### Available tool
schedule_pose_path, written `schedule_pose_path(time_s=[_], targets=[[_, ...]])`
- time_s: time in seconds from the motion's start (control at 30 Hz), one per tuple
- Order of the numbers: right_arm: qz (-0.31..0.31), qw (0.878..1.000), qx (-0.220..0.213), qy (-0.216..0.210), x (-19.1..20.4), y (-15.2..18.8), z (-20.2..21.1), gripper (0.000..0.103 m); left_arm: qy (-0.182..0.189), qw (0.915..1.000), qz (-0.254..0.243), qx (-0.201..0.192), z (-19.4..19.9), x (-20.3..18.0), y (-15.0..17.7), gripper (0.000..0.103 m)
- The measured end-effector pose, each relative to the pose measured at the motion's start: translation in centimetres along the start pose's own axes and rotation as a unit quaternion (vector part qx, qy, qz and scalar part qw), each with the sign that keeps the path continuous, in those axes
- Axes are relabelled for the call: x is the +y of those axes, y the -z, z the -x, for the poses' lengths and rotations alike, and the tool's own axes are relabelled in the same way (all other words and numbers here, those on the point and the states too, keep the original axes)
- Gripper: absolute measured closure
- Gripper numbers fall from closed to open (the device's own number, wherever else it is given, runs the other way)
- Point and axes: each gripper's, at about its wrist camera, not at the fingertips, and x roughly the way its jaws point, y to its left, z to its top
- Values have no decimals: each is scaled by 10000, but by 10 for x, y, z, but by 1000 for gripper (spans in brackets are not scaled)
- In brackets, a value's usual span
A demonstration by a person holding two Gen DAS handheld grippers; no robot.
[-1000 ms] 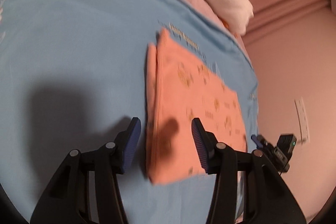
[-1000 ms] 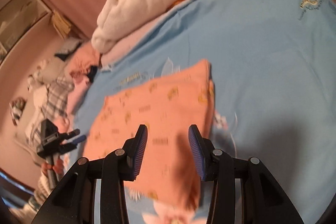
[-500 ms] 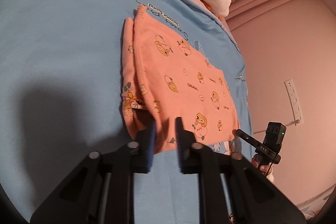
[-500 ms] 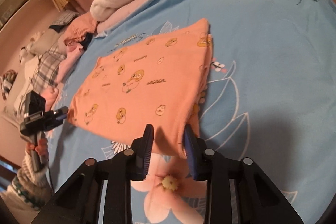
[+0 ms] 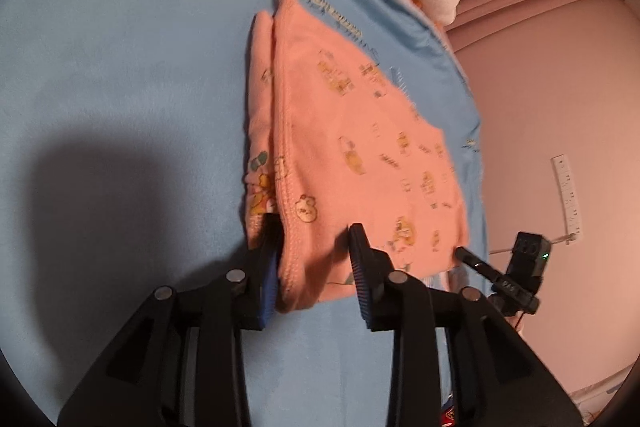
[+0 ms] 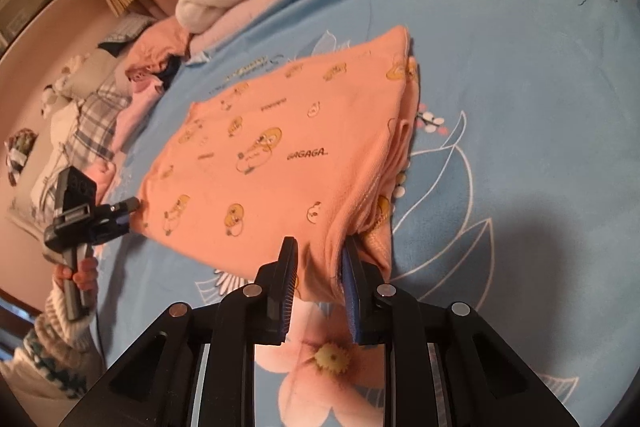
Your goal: Fold small clothes
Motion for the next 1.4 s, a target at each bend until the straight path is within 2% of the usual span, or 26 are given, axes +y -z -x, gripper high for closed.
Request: schedule_pose_path(time_s=[0.03,0.07,0.1,0.13,0.27,0.37,0.5,0.53,0.6,0.7,0.83,0.87,0.93,1.0,1.03,1.1,1.23,1.33,1.4], targets=[[37,10000,30,44,1,-1,-1,81,-26,10000,-18,-15,-1,0,1,82],[70,9999,51,85,2,-1,-2,81,-3,10000,-18,-18,0,0,2,96],[81,9999,40,84,3,-1,-2,83,78,10000,-21,-5,0,0,2,98],[79,10000,19,20,2,0,0,92,155,9999,-50,-33,3,-1,4,99],[-20,9986,-284,-452,-3,4,20,94,656,9974,-252,-146,22,-4,10,99],[-108,9976,-366,-585,-9,8,30,95,775,9960,-358,-267,35,-2,14,99],[-226,9991,-140,-341,-19,15,22,96,468,9986,15,-254,35,20,15,99],[-195,9994,-64,-261,-20,15,20,96,296,9993,87,-206,32,25,17,99],[-224,9997,108,-37,-21,17,12,96,139,9998,115,-114,31,28,20,99],[-396,9992,79,59,-25,13,18,96,-18,9999,9,-136,39,22,23,100],[38,9971,-229,731,-9,9,37,92,-416,9980,-365,-298,50,4,18,95],[154,9962,-316,791,-4,7,40,92,-470,9973,-458,-334,52,0,16,95],[383,9952,-455,775,6,2,40,92,-403,9965,-611,-396,47,-13,9,93],[668,9938,-530,709,24,-6,30,92,-318,9957,-772,-403,38,-27,5,79],[757,9933,-525,694,29,-9,25,92,-330,9949,-868,-384,31,-36,3,76],[1070,9905,-428,753,49,-18,3,92,-379,9931,-1085,-243,10,-54,0,76],[1617,9818,-331,939,83,-31,-33,92,-859,9843,-1544,7,-39,-86,-4,76],[1683,9819,-292,819,98,-37,-52,92,-1148,9763,-1829,113,-61,-94,1,76],[1696,9830,-46,696,102,-30,-65,92,-1237,9710,-2033,214,-68,-92,12,76]])
